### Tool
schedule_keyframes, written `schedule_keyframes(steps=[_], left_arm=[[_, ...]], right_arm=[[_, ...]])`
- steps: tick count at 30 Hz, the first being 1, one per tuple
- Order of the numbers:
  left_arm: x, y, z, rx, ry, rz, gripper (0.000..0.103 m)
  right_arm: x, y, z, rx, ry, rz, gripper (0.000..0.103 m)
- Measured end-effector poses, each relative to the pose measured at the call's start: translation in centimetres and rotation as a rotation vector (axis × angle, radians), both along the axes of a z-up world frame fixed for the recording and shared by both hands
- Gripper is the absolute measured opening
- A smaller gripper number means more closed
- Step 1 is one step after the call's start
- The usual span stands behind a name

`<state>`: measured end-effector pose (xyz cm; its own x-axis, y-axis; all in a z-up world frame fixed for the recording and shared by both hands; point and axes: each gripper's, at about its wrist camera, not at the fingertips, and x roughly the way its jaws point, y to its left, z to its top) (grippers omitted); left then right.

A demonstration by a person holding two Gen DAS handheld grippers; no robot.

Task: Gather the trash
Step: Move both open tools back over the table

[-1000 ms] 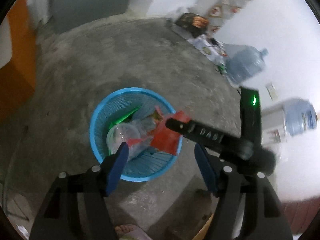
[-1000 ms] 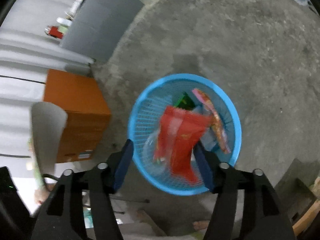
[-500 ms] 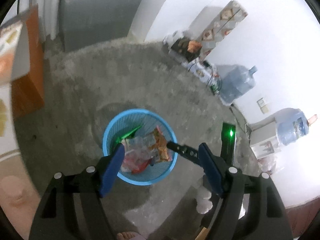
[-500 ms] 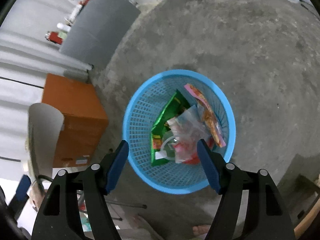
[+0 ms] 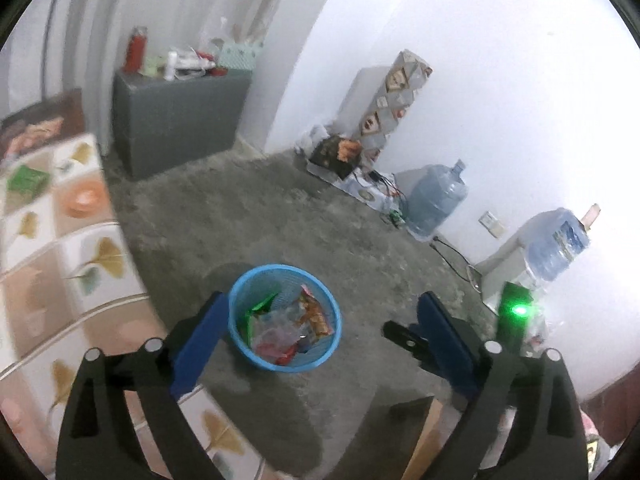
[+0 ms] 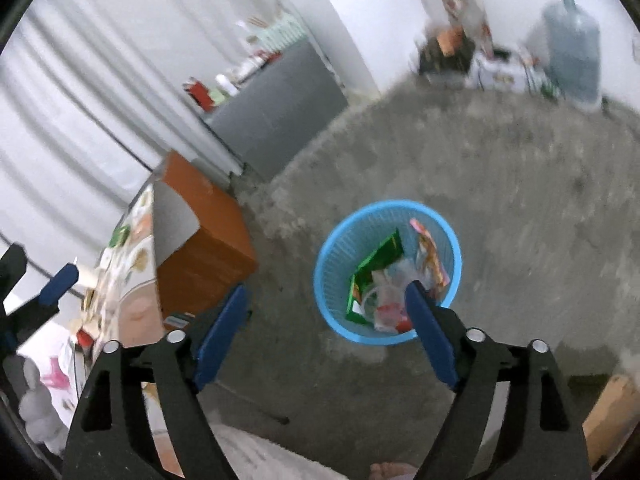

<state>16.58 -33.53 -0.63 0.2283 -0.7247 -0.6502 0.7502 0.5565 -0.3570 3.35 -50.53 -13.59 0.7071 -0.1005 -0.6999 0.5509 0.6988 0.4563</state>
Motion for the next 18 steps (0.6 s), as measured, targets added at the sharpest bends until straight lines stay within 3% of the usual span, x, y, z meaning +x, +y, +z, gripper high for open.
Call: schedule_keyframes(steps=[4, 11, 15, 18], left_arm=[[-1.4, 4.2, 1.6, -0.021, -0.035, 0.059, 0.097], [-2.1, 14.1, 3.2, -0.088, -0.015, 0.217, 0.097], [-2.3, 19.5, 2.9, -0.091, -0.013, 0.331, 0.097], [-2.7, 25.3, 2.2, -0.141, 0.016, 0.463, 0.097]], right_arm=[[-0.4, 2.8, 2.2, -0.098, -0.024, 0.055, 0.088], [-0.6, 7.6, 5.6, -0.243, -0.088, 0.152, 0.094], [0.1, 9.7, 7.2, -0.271, -0.13, 0.237, 0.094], [0.9, 10.7, 7.7, -0.251, -0.155, 0.295, 0.094]])
